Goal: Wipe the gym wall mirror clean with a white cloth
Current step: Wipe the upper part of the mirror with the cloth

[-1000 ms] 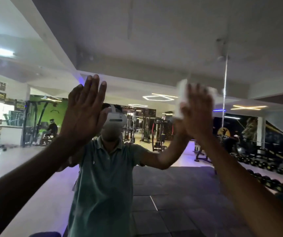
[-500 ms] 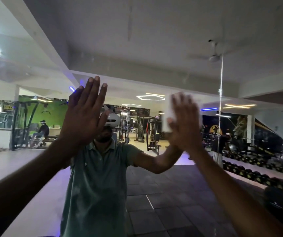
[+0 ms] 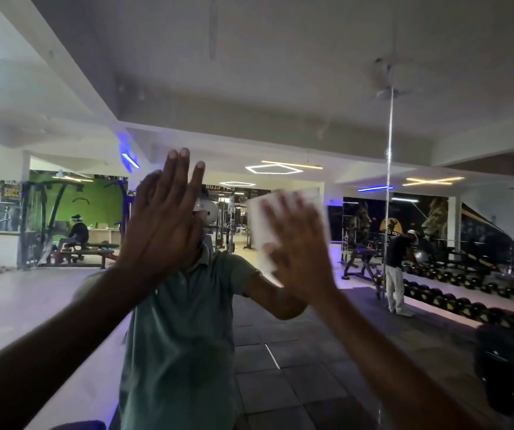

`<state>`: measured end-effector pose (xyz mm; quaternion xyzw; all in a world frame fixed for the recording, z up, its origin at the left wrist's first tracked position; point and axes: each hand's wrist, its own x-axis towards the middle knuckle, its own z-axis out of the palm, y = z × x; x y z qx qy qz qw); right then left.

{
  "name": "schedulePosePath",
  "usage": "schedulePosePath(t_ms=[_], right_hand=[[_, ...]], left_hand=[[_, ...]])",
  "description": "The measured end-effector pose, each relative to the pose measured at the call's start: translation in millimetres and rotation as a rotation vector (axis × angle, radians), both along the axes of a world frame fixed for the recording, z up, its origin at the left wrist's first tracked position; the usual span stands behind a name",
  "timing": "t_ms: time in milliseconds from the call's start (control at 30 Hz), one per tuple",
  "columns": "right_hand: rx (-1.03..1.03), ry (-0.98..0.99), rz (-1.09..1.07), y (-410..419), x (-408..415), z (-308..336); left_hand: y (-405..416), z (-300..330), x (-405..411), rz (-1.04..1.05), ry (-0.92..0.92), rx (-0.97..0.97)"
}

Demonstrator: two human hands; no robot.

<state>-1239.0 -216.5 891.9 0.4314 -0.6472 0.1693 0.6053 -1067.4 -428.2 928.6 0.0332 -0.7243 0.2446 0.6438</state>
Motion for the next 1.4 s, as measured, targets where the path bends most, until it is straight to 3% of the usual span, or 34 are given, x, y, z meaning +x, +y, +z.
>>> schedulePosePath(t_ms=[133,233,267,333,433,500,600,733,767,867,933,1033,1167,1267,1333,1400], right_hand=[[-0.422,-0.257,-0.121,60.9,-57.0,25.5],[-0.641,-0.407,-0.156,23.5,-29.9,6.1],[-0.599,-0.386,-0.16,2.0,-9.8,-12.3],[-0.269,-0.261,-0.063,-28.9,27.5,-60.8],[0.078,-0.046,0.039,-7.6,18.4,-84.2],[0.013,-0.045,0.042,24.8,-15.6,-65.9],[-0.318,-0.214,-0.107,62.1,-60.1,-37.9],[-0.677,-0.439,-0.141,23.8,-28.3,-22.1],[-0.642,-0.426,-0.122,4.2,-7.2,-29.5],[-0.131,-0.216,-0.027,-34.4,40.3,-76.0],[0.082,-0.065,0.016,-18.3,28.9,-81.0],[-0.029,-0.067,-0.003,23.3,-16.1,-57.6],[-0.508,-0.349,-0.157,60.0,-56.6,-36.6],[-0.697,-0.529,-0.125,21.4,-22.7,-33.4],[-0.539,-0.438,-0.098,-12.5,13.9,-50.0],[-0.176,-0.233,-0.04,-25.7,33.8,-66.7]], left_hand=[[2.5,-23.2,-6.8,0.027,-0.023,0.01],[3.8,-25.8,-4.0,0.024,-0.034,0.01],[5.9,-25.5,-3.9,0.023,-0.035,0.018],[9.1,-26.6,-3.8,0.024,-0.041,0.035],[8.3,-28.1,-1.6,0.039,-0.066,0.031],[7.2,-27.6,1.8,0.051,-0.075,0.025],[8.2,-27.0,3.2,0.061,-0.078,0.022],[11.3,-28.0,-2.1,0.088,-0.073,0.042],[12.1,-28.9,-4.1,0.095,-0.072,0.046],[14.0,-28.6,-4.4,0.088,-0.07,0.055],[12.9,-29.1,-0.4,0.084,-0.084,0.043],[6.6,-29.3,7.0,0.085,-0.099,0.011],[5.2,-26.7,8.4,0.102,-0.117,0.005],[10.1,-30.3,4.5,0.111,-0.108,0.027],[12.4,-32.1,2.0,0.094,-0.097,0.042],[13.1,-33.0,1.4,0.086,-0.091,0.044]])
